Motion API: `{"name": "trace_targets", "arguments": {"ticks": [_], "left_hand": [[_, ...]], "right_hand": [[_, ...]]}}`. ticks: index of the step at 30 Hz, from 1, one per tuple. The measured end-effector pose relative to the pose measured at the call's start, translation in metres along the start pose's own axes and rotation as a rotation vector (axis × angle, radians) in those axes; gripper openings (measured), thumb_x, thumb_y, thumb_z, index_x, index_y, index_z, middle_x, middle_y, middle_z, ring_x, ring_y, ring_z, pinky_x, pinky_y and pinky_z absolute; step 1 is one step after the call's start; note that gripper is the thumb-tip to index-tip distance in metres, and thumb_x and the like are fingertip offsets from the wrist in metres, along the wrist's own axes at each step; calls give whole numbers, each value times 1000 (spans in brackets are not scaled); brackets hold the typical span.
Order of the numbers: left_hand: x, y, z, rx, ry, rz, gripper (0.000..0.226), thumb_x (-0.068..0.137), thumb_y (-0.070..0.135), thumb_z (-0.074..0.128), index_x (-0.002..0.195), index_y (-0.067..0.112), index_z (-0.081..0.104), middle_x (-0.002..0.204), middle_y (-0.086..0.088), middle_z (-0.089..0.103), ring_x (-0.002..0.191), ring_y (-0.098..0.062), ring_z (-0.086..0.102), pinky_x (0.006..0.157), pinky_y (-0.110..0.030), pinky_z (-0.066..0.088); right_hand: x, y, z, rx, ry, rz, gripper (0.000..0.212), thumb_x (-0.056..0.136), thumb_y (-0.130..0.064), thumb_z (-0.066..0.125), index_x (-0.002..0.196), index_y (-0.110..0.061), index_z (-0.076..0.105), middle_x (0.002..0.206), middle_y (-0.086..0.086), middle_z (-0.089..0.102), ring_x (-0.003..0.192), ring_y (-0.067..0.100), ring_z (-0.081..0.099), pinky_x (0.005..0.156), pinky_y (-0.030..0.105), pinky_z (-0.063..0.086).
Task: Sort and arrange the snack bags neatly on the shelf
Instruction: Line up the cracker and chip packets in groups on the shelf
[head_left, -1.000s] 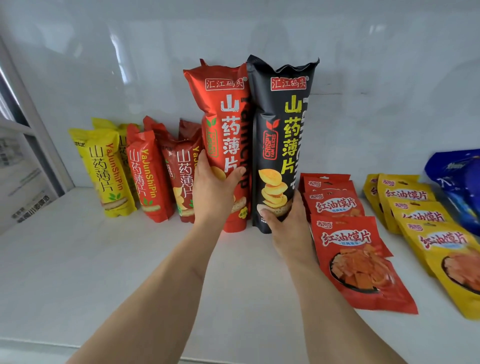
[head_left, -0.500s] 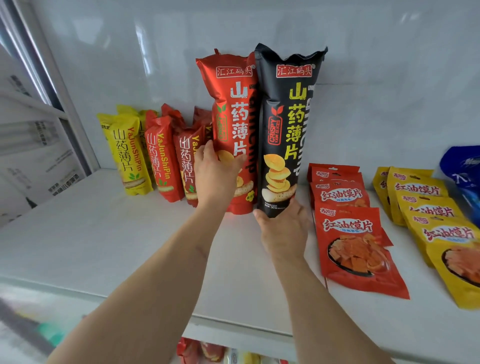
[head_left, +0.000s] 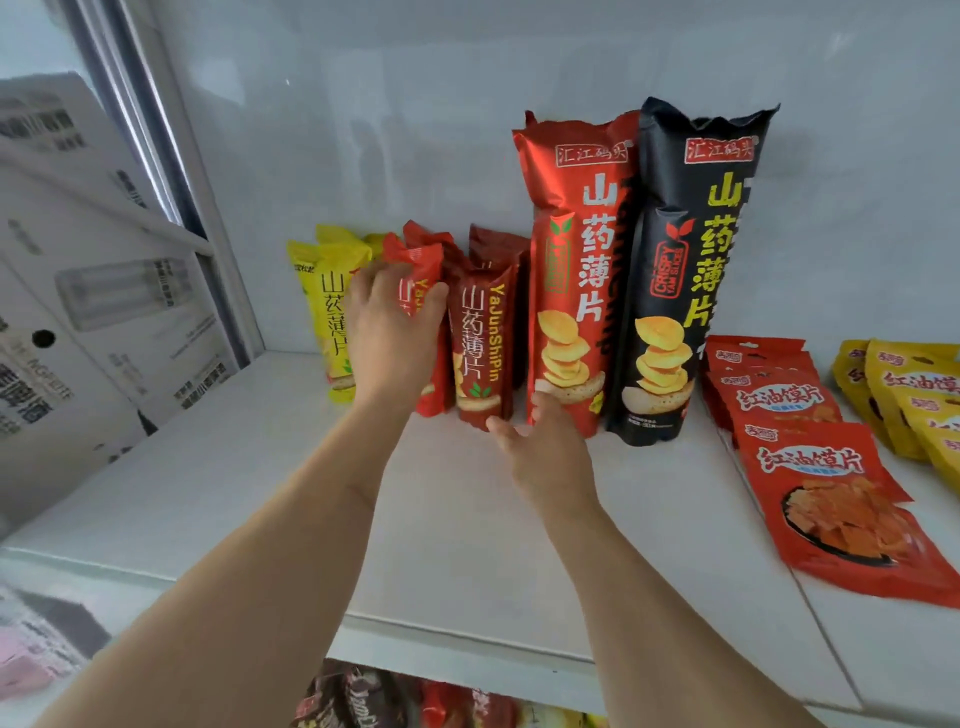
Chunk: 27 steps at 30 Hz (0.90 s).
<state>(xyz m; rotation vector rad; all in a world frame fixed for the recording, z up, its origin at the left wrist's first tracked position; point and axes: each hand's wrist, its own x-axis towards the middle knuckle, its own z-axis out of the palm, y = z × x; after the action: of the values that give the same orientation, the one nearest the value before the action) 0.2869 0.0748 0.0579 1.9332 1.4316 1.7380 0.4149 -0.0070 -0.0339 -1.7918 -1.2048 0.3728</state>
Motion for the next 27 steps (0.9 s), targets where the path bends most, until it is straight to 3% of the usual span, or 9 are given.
{"name": "trace_targets", "arguments": {"ticks": [4,11,16,20,27], "left_hand": [[36,-39,-10,60,-124,79,59,91,42,67,141,16,53,153,-8,39,143,-25,27,118,-34,19],[79,-72,-9,60,-333,364,66,91,46,64,147,14,47,151,-8,43,144,-28,30,121,-39,23],[92,-82,-5,231,-310,547,70,89,61,44,143,17,53,148,-6,51,146,-36,29,118,-49,22],[99,-88,-4,271,-309,579,68,89,62,44,143,21,53,144,-3,56,147,-36,26,119,-52,14],[99,-87,0,243,-260,573,62,85,60,57,131,19,62,131,-6,62,138,-37,38,116,-54,22]], "right_hand": [[6,-20,42,2,138,42,67,83,-52,69,135,-18,46,132,6,56,120,27,57,96,43,51],[22,-38,76,-39,282,156,86,80,-44,77,145,-12,32,140,9,47,127,30,50,98,43,47],[34,-36,85,-29,341,168,80,77,-39,82,137,-10,38,131,8,54,119,31,54,92,42,49],[39,-32,89,-11,338,162,72,79,-35,80,134,-14,39,129,4,57,118,29,58,92,43,51],[44,-25,88,-47,300,147,69,88,-32,72,143,-15,34,135,7,57,121,30,57,97,44,50]]}}
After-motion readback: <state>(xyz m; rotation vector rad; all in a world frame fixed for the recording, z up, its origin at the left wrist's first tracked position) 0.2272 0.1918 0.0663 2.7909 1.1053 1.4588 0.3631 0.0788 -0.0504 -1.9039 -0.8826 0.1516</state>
